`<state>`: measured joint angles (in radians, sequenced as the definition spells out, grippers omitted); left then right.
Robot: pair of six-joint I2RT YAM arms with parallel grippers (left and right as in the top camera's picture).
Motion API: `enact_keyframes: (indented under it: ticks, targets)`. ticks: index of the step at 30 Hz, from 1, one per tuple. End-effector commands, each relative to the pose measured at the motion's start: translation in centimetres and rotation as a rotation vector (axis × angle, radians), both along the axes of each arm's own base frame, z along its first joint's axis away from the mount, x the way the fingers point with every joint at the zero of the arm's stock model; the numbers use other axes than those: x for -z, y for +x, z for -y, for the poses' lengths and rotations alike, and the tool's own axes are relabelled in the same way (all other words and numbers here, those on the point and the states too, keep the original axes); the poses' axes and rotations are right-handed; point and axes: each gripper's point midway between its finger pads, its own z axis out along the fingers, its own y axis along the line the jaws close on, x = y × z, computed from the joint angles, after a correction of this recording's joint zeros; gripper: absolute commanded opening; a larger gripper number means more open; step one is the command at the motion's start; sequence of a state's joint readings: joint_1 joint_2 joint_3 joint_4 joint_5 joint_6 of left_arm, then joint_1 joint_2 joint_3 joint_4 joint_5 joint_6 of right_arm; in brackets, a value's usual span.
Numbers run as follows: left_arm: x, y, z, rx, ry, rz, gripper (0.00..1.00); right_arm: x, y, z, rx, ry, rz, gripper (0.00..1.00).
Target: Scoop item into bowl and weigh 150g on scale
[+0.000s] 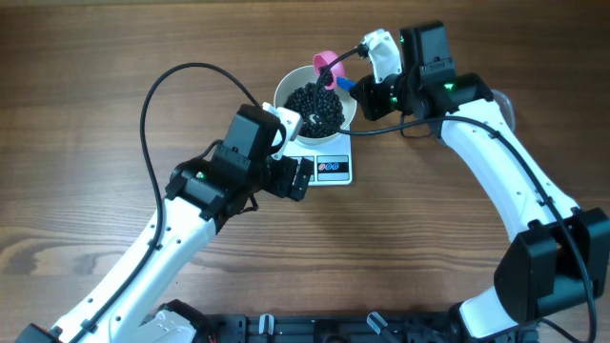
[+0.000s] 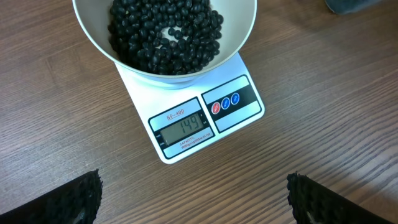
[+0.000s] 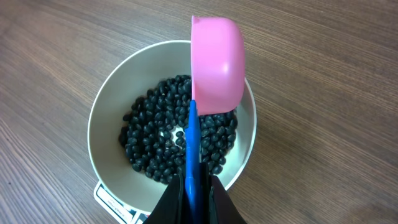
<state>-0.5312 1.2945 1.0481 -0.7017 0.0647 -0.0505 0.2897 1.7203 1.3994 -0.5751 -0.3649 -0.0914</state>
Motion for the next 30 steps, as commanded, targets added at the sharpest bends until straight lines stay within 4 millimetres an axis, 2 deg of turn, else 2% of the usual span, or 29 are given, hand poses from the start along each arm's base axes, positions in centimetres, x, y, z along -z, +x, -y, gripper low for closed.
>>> enact_keyframes:
  ticks: [1,10,13,16,20,22,25,26,27,30]
  targets:
    - [0.3,0.0,0.0,-0.01,0.003,-0.006,1.0,-1.5,0.0,-0.1,-0.037,-0.018,0.058,0.04]
    - [0.3,0.0,0.0,-0.01,0.003,-0.006,1.0,-1.6,-0.3,-0.5,-0.028,0.022,0.032,0.04]
    - [0.3,0.0,0.0,-0.01,0.003,-0.006,1.0,-1.9,-0.9,-1.4,-0.109,0.035,0.052,0.04]
    - [0.3,0.0,-0.1,-0.01,0.003,-0.006,1.0,-1.5,-0.1,-0.2,-0.066,-0.038,0.077,0.05]
    - [0.3,0.0,0.0,-0.01,0.003,-0.006,1.0,-1.5,-0.1,-0.3,-0.008,0.003,0.036,0.04]
    - [0.3,0.0,0.0,-0.01,0.003,-0.006,1.0,-1.6,-0.5,-0.9,-0.079,-0.002,0.057,0.04]
    - [0.3,0.0,0.0,-0.01,0.003,-0.006,1.0,-1.7,0.1,-0.4,-0.005,0.003,0.047,0.04]
    - [0.3,0.0,0.0,-0.01,0.003,-0.006,1.0,-1.8,0.0,-0.7,0.001,0.032,0.032,0.04]
    - [0.3,0.0,0.0,-0.01,0.003,-0.006,1.0,-2.3,-0.8,-1.9,-0.075,0.078,0.031,0.04]
    - [0.3,0.0,0.0,-0.01,0.003,-0.006,1.0,-2.1,-0.4,-1.4,-0.024,0.076,0.015,0.04]
